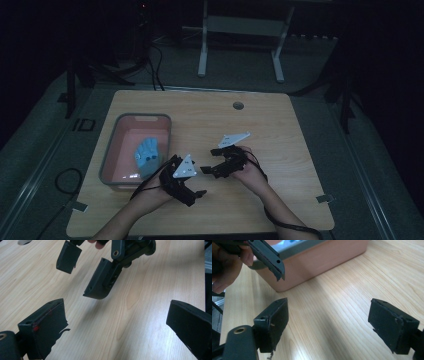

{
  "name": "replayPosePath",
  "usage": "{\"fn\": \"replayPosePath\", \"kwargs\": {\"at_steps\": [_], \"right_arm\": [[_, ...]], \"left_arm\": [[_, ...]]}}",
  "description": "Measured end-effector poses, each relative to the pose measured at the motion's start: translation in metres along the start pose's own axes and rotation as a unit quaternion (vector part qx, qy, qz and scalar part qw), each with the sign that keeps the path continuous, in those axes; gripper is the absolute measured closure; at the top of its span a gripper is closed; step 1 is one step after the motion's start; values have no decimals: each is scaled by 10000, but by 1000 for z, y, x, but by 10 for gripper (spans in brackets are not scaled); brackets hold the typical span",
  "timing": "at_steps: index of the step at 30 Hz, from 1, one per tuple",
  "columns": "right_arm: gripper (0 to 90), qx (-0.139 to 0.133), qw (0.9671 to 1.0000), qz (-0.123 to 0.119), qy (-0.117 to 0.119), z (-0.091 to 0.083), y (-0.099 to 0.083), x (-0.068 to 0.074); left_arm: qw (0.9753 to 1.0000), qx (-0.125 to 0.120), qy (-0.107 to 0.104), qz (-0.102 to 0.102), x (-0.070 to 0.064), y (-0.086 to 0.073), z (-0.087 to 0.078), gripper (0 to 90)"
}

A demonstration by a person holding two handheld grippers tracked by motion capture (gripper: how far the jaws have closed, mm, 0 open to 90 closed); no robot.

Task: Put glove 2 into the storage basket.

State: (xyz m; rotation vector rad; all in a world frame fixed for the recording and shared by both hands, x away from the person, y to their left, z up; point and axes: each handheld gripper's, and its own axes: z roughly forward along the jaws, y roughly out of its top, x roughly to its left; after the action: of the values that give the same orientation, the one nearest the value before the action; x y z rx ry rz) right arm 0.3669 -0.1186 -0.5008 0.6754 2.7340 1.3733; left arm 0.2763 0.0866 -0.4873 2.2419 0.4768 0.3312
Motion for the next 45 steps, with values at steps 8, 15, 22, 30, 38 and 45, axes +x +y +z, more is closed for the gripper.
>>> {"fn": "replayPosePath", "kwargs": {"at_steps": [8,15,22,30,38,45], "right_arm": [[169,56,9997,169,-147,-7,-27,-9],[168,43,9991,299,-301,-16,-49,-15],[164,32,9988,338,-358,-23,-64,-18],[159,59,9979,352,-544,-28,-81,-19],[148,-10,9976,336,-612,-30,-91,-22],[150,-100,9970,332,-685,-31,-93,-23]], "left_arm": [[9998,-5,-164,83,-8,-1,17,30],[9991,54,-359,198,-17,-3,36,30],[9984,91,-505,219,-23,-8,49,30],[9982,24,-529,264,-27,-18,60,30],[9981,40,-526,305,-31,-30,72,30],[9986,-72,-418,323,-32,-33,69,30]]}}
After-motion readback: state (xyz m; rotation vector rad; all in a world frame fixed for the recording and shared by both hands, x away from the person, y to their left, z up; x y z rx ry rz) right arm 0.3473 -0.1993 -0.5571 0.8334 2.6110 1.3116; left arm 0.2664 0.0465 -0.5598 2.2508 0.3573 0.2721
